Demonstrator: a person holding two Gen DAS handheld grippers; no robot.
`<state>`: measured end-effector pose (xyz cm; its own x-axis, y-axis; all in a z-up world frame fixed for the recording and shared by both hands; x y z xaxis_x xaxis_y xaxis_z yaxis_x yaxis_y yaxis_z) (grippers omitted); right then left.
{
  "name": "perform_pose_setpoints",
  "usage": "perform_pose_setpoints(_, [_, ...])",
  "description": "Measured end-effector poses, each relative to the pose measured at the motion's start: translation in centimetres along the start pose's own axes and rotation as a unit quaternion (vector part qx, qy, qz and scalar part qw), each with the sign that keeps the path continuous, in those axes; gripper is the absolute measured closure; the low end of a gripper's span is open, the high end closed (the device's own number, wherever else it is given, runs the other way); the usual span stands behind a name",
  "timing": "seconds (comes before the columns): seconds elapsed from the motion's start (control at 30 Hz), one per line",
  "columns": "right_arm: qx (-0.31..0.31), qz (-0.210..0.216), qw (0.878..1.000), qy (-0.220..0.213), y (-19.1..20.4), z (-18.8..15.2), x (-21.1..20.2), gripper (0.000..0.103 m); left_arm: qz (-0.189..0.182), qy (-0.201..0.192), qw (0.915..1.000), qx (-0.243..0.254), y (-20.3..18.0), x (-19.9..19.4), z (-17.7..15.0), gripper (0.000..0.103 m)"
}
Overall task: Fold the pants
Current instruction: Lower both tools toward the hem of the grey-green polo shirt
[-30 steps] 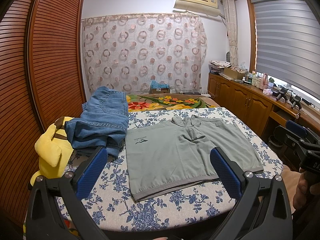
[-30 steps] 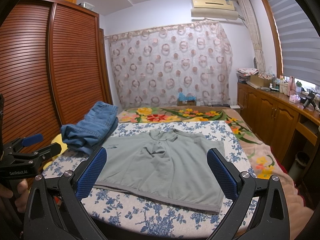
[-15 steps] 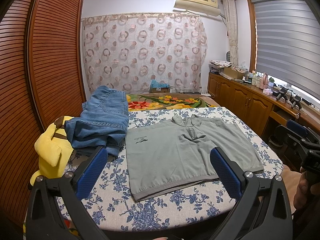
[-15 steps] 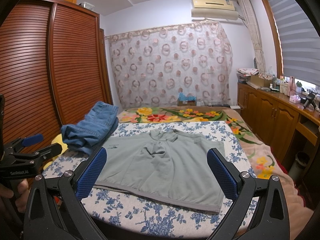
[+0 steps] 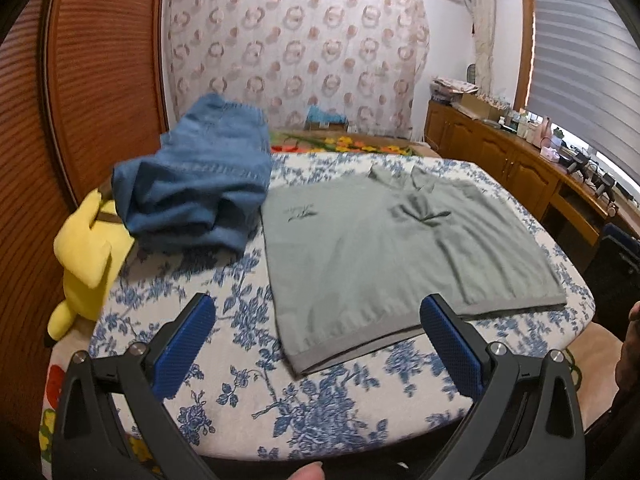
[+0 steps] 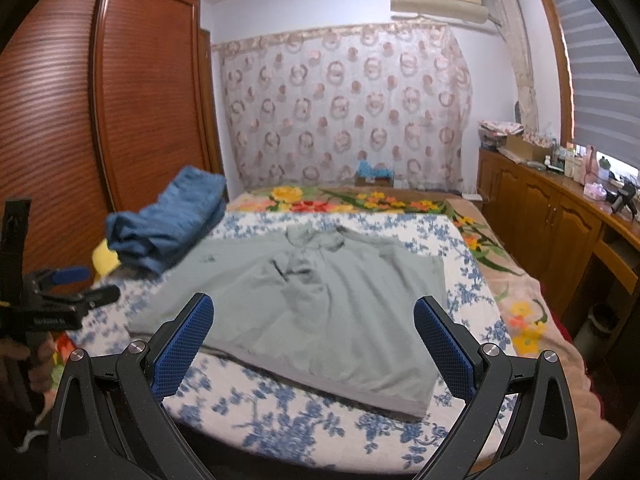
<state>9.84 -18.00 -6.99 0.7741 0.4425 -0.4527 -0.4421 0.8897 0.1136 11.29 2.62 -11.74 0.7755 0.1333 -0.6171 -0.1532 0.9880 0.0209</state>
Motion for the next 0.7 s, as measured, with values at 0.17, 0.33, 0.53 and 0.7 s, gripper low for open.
perform_pose_setpoints(0.17, [-0.009,-0.004,0.999,0.034,-1.7,-2.3,1.9,0.001,-0.002,0.014,0.9999,-0.007,1.1,1.5,-1.1,0.0])
perform_pose_setpoints(0.33, [0.007,-0.004,0.998,0.068,-3.7,-4.9,3.8,0.004,-0.011,0.03,0.9994,-0.016,1.9,2.8,-2.4,0.0])
perform_pose_setpoints(0.53, [0.017,-0.012,0.994,0.105,-5.7,-7.9,5.7,0.01,-0.023,0.044,0.9986,-0.02,2.0,3.7,-3.6,0.008])
perform_pose_setpoints(0.7, [0.021,-0.016,0.993,0.119,-6.6,-9.2,6.3,0.017,-0.053,0.06,0.9964,-0.025,1.4,4.3,-4.4,0.027])
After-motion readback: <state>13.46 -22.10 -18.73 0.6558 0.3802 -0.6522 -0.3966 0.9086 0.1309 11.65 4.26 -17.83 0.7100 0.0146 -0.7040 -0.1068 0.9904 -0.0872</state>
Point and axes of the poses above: each gripper's, at about its wrist camera, not at the fingertips, and x roughly the way its jaws point, y to its left, z to its top, the point moved 10 cm from there along x, roughly the way its jaws point, and after that the axes turned 9 degrees about z, right-handed, at the moved point
